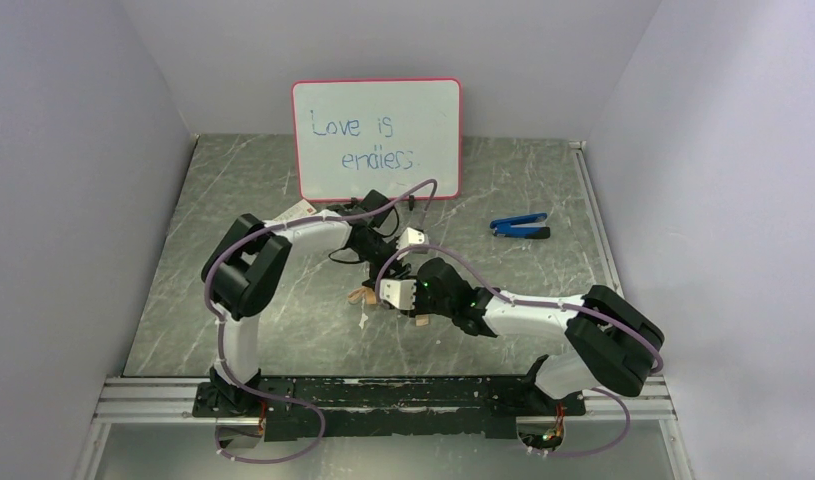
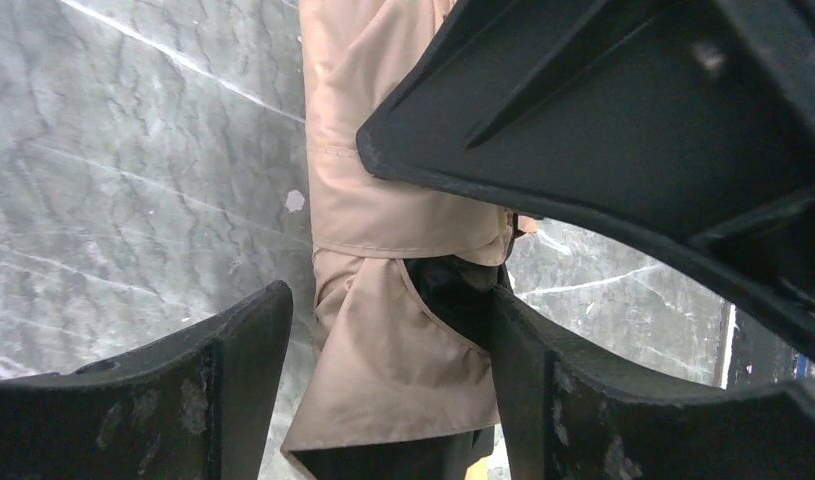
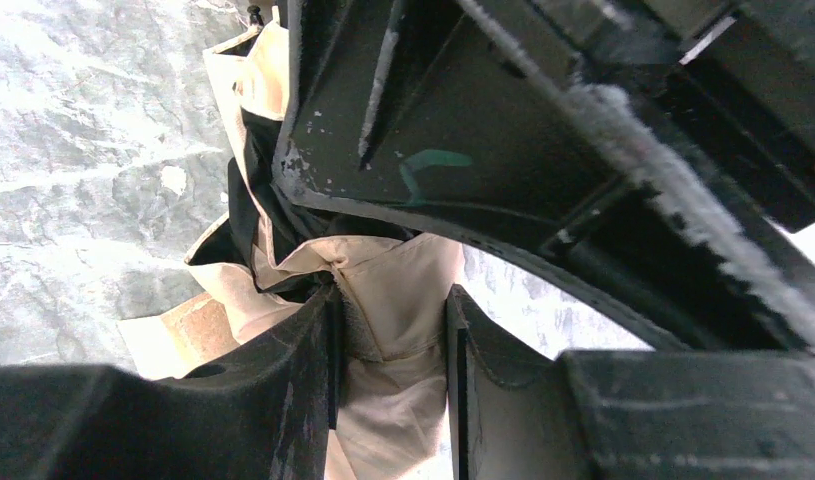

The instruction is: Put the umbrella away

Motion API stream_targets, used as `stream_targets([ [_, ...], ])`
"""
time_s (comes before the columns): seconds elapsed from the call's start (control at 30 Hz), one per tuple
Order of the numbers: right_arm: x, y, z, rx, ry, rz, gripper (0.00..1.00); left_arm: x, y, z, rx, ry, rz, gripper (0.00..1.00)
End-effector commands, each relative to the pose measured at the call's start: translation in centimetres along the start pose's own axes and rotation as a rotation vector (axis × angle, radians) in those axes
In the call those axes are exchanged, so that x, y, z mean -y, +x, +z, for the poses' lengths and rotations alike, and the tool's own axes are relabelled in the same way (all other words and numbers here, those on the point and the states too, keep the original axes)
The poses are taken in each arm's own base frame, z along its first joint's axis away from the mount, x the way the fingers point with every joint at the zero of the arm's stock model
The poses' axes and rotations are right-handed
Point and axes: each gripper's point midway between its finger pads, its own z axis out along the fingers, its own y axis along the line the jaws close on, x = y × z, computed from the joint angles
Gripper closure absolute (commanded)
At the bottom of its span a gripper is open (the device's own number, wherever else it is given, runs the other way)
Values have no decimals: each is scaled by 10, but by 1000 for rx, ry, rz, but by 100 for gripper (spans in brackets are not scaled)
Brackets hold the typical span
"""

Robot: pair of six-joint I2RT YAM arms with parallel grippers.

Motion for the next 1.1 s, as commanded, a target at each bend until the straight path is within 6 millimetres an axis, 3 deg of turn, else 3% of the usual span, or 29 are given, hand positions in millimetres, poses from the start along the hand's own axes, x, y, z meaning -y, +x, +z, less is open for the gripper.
stream_targets([
  [0.0,-50,57,-6,-196,-155,-16,77,13,8,15,-48,69,22,26],
  [0.4,-48,53,-4,-186,-140,-12,78,9,26,31,-133,38,15,39],
  [0.47,-47,51,-3,-179,-135,-11,78,8,29,32,-148,25,21,46],
  [0.7,-44,47,-4,-169,-122,2,77,7,43,35,-202,-22,-1,94],
  [0.77,-42,47,-5,-168,-113,6,75,8,44,34,-209,-23,3,95],
  [0.87,-32,40,-7,-148,-73,18,66,10,45,34,-212,-23,11,95],
  [1.07,-3,13,-19,-54,31,62,38,9,52,35,-238,-39,20,93],
])
